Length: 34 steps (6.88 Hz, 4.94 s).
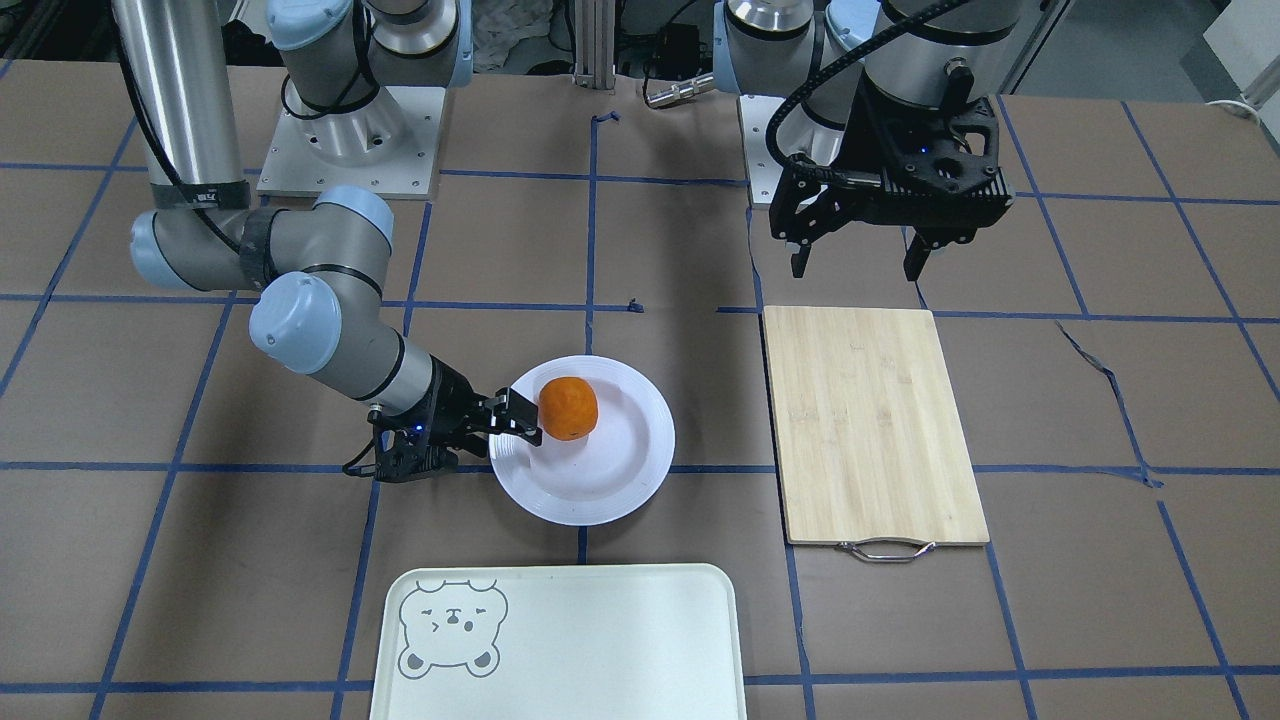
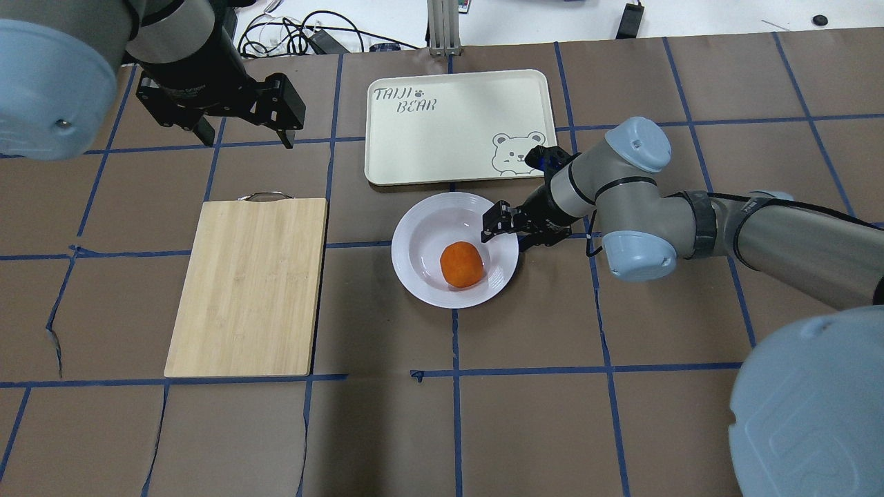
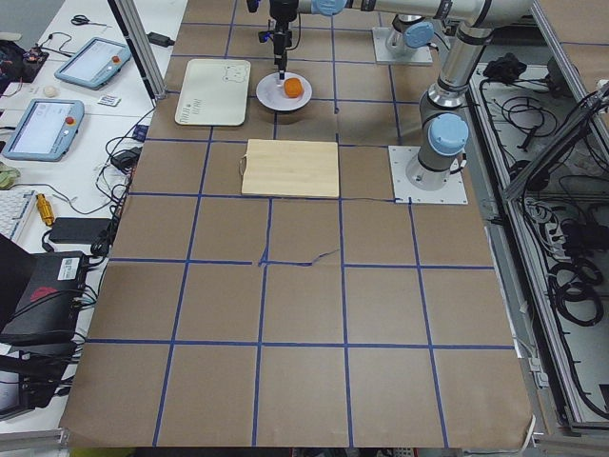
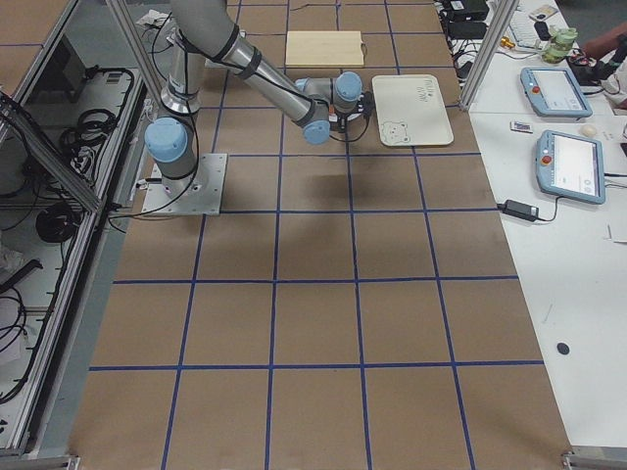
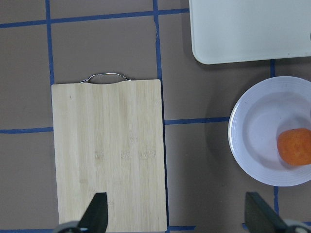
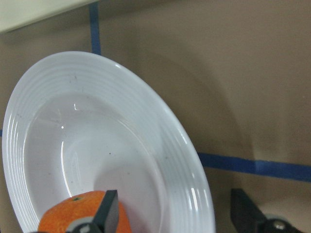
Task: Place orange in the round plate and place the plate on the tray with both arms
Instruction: 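Close the right gripper on the white plate rim, then lift and slide the plate with the right gripper onto the bear tray, then lower the plate onto the tray, open the right gripper and withdraw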
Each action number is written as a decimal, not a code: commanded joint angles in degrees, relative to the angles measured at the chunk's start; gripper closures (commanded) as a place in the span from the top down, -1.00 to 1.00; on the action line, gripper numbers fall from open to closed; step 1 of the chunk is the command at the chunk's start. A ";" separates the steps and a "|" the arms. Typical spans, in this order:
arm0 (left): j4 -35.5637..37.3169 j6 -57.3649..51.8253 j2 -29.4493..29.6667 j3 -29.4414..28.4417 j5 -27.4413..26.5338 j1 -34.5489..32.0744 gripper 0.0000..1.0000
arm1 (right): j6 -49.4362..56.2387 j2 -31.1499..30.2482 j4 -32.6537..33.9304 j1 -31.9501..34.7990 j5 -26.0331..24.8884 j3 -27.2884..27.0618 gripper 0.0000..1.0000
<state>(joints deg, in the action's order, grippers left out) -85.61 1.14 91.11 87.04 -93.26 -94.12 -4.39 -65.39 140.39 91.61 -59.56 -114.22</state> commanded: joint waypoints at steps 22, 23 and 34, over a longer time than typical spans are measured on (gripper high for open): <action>0.09 0.00 -0.06 -0.03 -0.08 -0.01 1.00 | -9.93 15.85 -7.04 0.23 -0.30 33.45 -0.98; 0.09 0.00 -0.06 -0.03 0.01 -0.01 1.00 | -9.94 19.56 -7.41 0.14 -0.21 37.71 -0.97; 0.09 -0.09 -0.06 -0.12 0.01 0.07 1.00 | 0.95 5.85 -26.06 -4.87 -24.42 39.07 1.00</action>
<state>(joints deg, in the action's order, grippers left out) -85.52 1.06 91.05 86.93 -93.26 -94.07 -5.03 -54.69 121.86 86.72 -77.47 -75.17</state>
